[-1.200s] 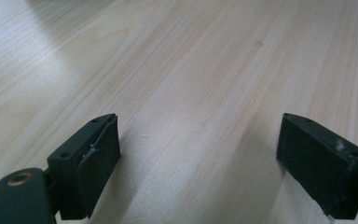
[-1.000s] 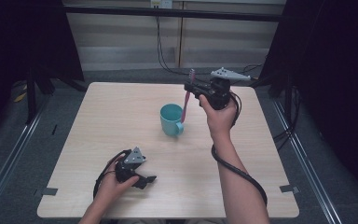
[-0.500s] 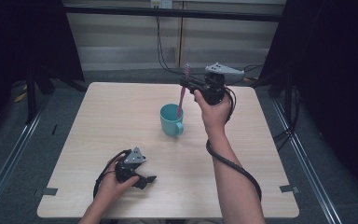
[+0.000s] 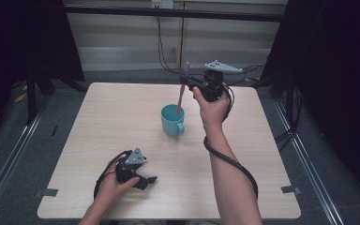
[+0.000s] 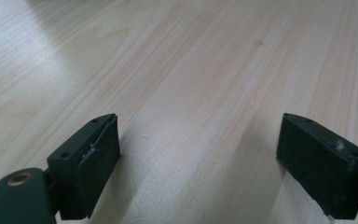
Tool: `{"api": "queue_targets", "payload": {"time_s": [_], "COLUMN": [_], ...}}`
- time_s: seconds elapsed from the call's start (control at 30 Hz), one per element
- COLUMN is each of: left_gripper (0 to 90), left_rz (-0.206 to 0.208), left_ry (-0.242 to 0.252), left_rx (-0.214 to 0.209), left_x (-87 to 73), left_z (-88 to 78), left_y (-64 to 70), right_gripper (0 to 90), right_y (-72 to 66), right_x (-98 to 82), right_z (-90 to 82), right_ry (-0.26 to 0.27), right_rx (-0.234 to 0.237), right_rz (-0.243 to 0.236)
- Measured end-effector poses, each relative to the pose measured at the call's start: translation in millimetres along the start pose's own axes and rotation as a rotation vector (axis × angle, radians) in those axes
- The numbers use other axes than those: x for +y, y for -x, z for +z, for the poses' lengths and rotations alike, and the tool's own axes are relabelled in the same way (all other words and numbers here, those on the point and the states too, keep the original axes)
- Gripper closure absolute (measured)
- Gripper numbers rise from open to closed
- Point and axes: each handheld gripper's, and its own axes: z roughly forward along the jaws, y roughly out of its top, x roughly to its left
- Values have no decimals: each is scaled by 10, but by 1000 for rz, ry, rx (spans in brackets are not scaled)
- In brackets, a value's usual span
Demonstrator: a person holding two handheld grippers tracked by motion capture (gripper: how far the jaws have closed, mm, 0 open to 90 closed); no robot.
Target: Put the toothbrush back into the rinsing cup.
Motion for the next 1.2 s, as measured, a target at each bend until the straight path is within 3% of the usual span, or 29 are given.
{"api": "queue_targets", "payload": {"time_s": [0.63, 1.2], "left_gripper": [129, 129], "left_rz": [1, 2], "left_ry": [0, 4], "left_rx": [-1, 3], "left_x": [0, -2], "left_z": [0, 3], "left_y": [-1, 0], "right_gripper": [840, 839], "right_y": [53, 80], "right_x": [-32, -371], "right_z": [199, 342], "right_ry": [-12, -55], "right_rx": [-27, -55], "right_rz": [-17, -19]}}
